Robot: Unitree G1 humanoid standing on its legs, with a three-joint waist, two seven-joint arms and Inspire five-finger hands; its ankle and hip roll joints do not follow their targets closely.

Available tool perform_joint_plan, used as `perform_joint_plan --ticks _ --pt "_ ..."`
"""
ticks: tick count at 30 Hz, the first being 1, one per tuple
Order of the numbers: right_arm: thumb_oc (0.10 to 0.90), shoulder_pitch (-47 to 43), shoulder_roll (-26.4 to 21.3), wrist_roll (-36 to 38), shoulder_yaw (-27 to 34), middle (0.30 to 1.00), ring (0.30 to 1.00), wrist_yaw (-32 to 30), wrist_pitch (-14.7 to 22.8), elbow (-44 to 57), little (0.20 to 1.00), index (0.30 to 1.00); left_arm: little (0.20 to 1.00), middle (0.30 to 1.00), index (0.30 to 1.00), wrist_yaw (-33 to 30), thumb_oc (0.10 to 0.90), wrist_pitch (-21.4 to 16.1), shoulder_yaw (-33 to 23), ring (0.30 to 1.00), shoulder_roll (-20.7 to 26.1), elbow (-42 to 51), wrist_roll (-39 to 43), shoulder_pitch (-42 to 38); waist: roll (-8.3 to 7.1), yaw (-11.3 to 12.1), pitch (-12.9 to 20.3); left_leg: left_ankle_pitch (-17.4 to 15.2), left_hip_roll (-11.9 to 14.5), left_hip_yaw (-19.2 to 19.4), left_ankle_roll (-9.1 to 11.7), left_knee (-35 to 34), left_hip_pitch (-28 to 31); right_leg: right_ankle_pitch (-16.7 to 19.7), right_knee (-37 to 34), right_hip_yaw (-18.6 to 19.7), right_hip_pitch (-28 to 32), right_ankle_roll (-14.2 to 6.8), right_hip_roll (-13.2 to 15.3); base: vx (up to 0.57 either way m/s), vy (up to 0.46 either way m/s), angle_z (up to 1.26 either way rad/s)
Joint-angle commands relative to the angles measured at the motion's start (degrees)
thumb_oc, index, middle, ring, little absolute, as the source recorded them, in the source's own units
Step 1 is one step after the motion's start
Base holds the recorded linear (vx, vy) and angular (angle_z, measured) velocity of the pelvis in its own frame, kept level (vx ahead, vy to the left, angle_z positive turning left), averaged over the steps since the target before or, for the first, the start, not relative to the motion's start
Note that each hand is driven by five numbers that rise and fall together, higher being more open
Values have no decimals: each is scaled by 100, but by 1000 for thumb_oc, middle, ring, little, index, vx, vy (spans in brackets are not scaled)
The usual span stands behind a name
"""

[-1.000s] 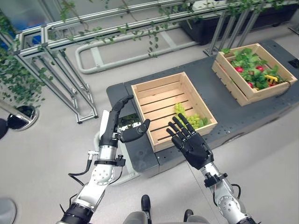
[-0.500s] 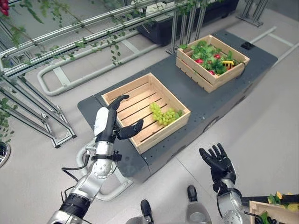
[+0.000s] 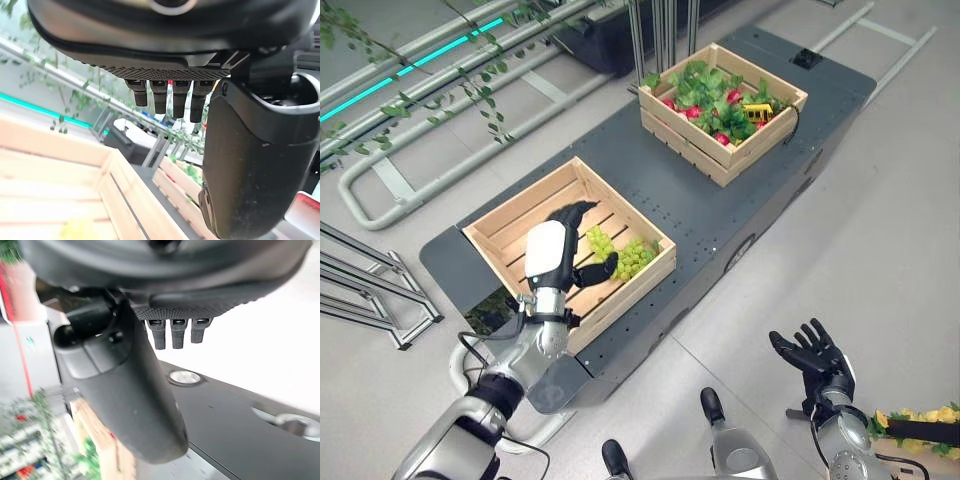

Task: Pick up the fruits from the basket on one side to the basket on the other side

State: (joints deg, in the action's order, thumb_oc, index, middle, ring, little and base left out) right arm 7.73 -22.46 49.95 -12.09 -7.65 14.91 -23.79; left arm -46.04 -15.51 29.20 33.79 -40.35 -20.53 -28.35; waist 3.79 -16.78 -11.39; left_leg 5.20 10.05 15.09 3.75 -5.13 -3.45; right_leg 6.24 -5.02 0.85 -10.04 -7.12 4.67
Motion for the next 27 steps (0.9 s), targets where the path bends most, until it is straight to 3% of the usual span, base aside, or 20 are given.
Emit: perform_joint_plan --ticks 1,5,8,13,18,21,27 --pt "800 -344 -69 -157 -280 900 900 701 243 495 900 900 900 900 900 -845 800 -132 -184 900 660 -243 -330 -1105 -264 -21 -380 -140 -21 83 50 151 149 -66 872 -16 -632 138 95 -85 44 3" --pt "800 -579 -289 -46 -440 900 900 1039 262 454 900 900 900 900 900 -1118 800 317 111 900 757 -646 -387 -1733 -299 -100 -760 -178 -50 93 103 495 -310 -140 1307 13 -1143 185 62 -104 64 0" --pt "800 -679 -408 -45 -509 900 900 1140 396 430 900 900 900 900 900 -1333 800 408 154 900 854 -928 -280 -2038 -335 -125 -985 -233 -71 67 129 817 -647 -184 1558 40 -1442 203 64 -72 53 -1" --pt "800 -839 -471 -7 -591 900 900 1191 554 458 900 900 900 900 900 -1203 800 767 260 900 1101 -1095 -316 -2511 -448 -130 -1363 -294 -65 62 134 1159 -1059 -228 1794 -8 -1749 221 61 -59 15 -5" --pt "800 -932 -497 35 -565 900 900 1153 586 489 900 900 900 900 900 -760 800 1106 609 900 1293 -1101 -671 -2825 -493 -103 -1544 -329 -81 -3 115 1414 -1334 -228 1899 -22 -1888 224 77 -33 -1 5" --pt "800 -925 -533 -2 -488 900 900 1185 537 496 900 900 900 900 900 -405 800 1422 852 900 1478 -983 -894 -2925 -442 -98 -1651 -359 -109 -20 99 1524 -1413 -240 1907 -31 -1890 226 112 -2 14 3" --pt "800 -968 -519 25 -500 900 900 1133 576 530 900 900 900 900 900 -587 800 1704 1088 900 1514 -1010 -1036 -3196 -438 -98 -1771 -378 -98 -29 87 1682 -1559 -258 1949 -70 -1915 227 138 -2 -4 1"
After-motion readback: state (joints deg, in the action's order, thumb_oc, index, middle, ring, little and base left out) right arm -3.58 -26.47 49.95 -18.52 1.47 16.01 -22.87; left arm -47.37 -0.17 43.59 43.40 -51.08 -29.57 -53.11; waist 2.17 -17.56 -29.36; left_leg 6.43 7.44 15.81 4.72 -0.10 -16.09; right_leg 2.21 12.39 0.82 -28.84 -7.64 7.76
